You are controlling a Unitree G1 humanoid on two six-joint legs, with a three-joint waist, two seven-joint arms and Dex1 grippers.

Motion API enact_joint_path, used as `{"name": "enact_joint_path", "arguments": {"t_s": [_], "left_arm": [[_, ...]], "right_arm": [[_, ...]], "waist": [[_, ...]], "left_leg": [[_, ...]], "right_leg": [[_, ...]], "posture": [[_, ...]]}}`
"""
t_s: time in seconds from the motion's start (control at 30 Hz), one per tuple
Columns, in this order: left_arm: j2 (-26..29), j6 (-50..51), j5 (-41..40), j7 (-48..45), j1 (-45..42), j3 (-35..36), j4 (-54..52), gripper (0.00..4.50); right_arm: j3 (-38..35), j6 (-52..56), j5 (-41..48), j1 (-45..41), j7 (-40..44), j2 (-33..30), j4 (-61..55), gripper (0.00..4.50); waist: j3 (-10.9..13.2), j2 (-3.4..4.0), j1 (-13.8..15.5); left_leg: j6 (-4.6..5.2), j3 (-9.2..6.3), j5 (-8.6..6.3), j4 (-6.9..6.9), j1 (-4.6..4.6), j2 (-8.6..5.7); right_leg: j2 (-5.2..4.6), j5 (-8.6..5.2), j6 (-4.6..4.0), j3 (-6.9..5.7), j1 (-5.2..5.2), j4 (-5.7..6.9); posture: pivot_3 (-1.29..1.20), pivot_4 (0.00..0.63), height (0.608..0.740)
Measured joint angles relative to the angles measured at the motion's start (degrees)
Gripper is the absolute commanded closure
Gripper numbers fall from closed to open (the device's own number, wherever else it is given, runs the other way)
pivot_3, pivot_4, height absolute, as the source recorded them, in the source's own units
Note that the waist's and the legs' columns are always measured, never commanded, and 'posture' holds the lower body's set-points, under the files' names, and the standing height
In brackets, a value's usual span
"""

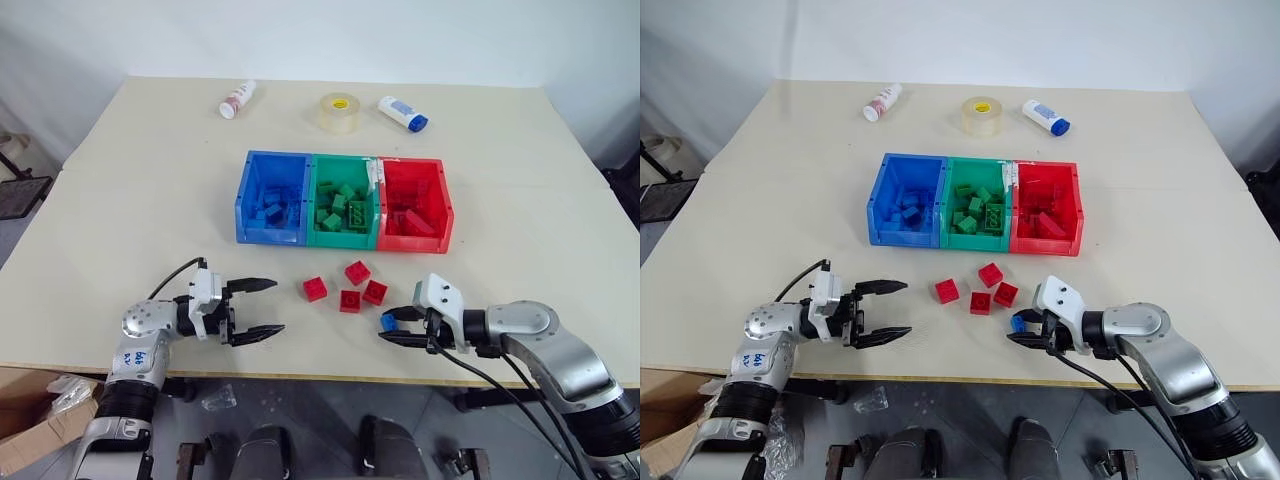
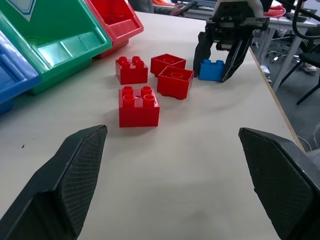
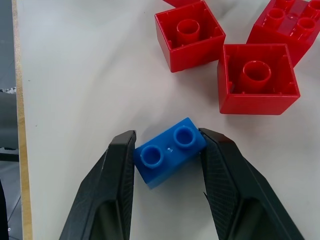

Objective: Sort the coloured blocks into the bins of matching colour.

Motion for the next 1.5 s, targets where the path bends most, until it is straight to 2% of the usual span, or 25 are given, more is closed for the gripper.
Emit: {"name": "enact_joint_path", "arguments": {"t_s": [0.13, 0.27, 0.47, 0.67, 0.83, 0.9, 1.0, 1.13, 1.27, 1.37, 1.5], "left_arm": [[0.0, 0.1, -0.2, 0.4, 0.0, 0.0, -0.1, 0.0], [0.0, 0.1, -0.2, 0.4, -0.4, 0.0, 0.2, 0.0], [-0.6, 0.0, -0.2, 0.4, -2.4, -0.1, 2.2, 0.0], [-1.3, -0.6, -0.1, 0.2, -3.2, -0.2, 3.1, 0.0], [-1.4, -0.8, 0.0, 0.5, -3.3, -0.1, 3.7, 0.0], [-1.4, -0.7, 0.0, 0.6, -3.2, -0.1, 3.6, 0.0], [-1.4, -0.7, 0.0, 1.0, -3.2, -0.1, 3.1, 0.0], [-0.7, -0.6, 0.0, 1.6, -3.0, 0.0, 2.2, 0.0], [-0.1, -0.4, 0.0, 1.7, -2.7, 0.0, 1.7, 0.0], [0.3, -0.4, -0.1, 1.7, -2.4, 0.1, 1.8, 0.0], [0.4, -0.4, -0.2, 1.1, -2.7, -0.1, 2.2, 0.0]], "right_arm": [[-1.8, 0.6, 1.6, -0.7, -0.2, 0.6, -0.5, 2.97], [-3.7, 1.9, 3.4, -6.2, -0.9, 1.8, -1.1, 2.97], [-2.9, 1.1, 2.9, -18.3, -3.8, 10.1, 3.8, 2.97], [1.1, -8.6, -3.5, -33.3, -7.5, 22.6, 23.2, 2.97], [1.4, -22.6, -9.2, -46.2, -11.1, 33.3, 46.6, 2.97], [1.2, -27.9, -10.5, -51.0, -13.5, 37.3, 55.6, 2.22], [0.3, -33.1, -12.1, -55.3, -17.5, 40.1, 65.4, 1.3], [-1.6, -39.1, -12.9, -54.7, -18.5, 40.5, 70.2, 0.03], [-2.2, -38.8, -11.7, -47.1, -11.5, 37.0, 61.8, 0.03], [-1.6, -33.2, -9.5, -37.3, -4.4, 31.2, 48.8, 0.03], [-1.5, -22.3, -4.6, -24.7, 3.5, 19.7, 28.7, 0.03]], "waist": [[0.0, 0.0, 0.0], [0.0, 0.0, -0.2], [0.0, 0.0, -0.3], [0.0, 0.0, -0.7], [0.0, 0.01, -1.5], [0.0, 0.01, -1.9], [0.0, 0.01, -2.0], [0.0, 0.01, -2.1], [0.0, 0.01, -2.0], [0.0, 0.01, -1.7], [0.0, 0.0, -1.5]], "left_leg": [[0.0, 0.0, 0.0, 0.01, 0.0, 0.0], [0.0, 0.01, 0.0, 0.0, 0.0, 0.01], [-0.01, 0.09, 0.01, 0.0, -0.05, 0.01], [-0.05, 0.19, 0.03, -0.05, -0.09, 0.02], [-0.06, 0.27, 0.04, -0.12, -0.09, 0.01], [-0.07, 0.26, 0.05, -0.14, -0.09, 0.01], [-0.07, 0.23, 0.05, -0.17, -0.09, 0.01], [-0.07, 0.26, 0.05, -0.17, -0.09, 0.0], [-0.08, 0.25, 0.05, -0.19, -0.08, 0.01], [-0.07, 0.25, 0.04, -0.15, -0.12, 0.0], [-0.07, 0.23, 0.04, -0.15, -0.09, 0.01]], "right_leg": [[0.0, 0.0, 0.0, 0.0, 0.0, 0.0], [0.0, 0.0, 0.0, 0.01, -0.05, 0.04], [0.0, 0.0, 0.0, 0.08, -0.17, 0.11], [0.04, 0.0, 0.0, 0.22, -0.34, 0.24], [0.05, 0.0, 0.0, 0.28, -0.4, 0.24], [0.05, 0.0, 0.0, 0.28, -0.4, 0.24], [0.06, 0.0, 0.0, 0.28, -0.38, 0.24], [0.06, 0.0, 0.0, 0.32, -0.39, 0.22], [0.07, 0.0, 0.0, 0.34, -0.38, 0.21], [0.07, 0.0, 0.0, 0.35, -0.39, 0.18], [0.08, 0.0, 0.0, 0.36, -0.39, 0.2]], "posture": [[0.0, 0.15, 0.74], [0.0, 0.15, 0.74], [0.0, 0.15, 0.74], [0.0, 0.15, 0.74], [0.0, 0.15, 0.74], [0.0, 0.15, 0.74], [0.0, 0.15, 0.74], [0.0, 0.15, 0.74], [0.0, 0.15, 0.74], [0.0, 0.15, 0.74], [0.0, 0.15, 0.74]]}}
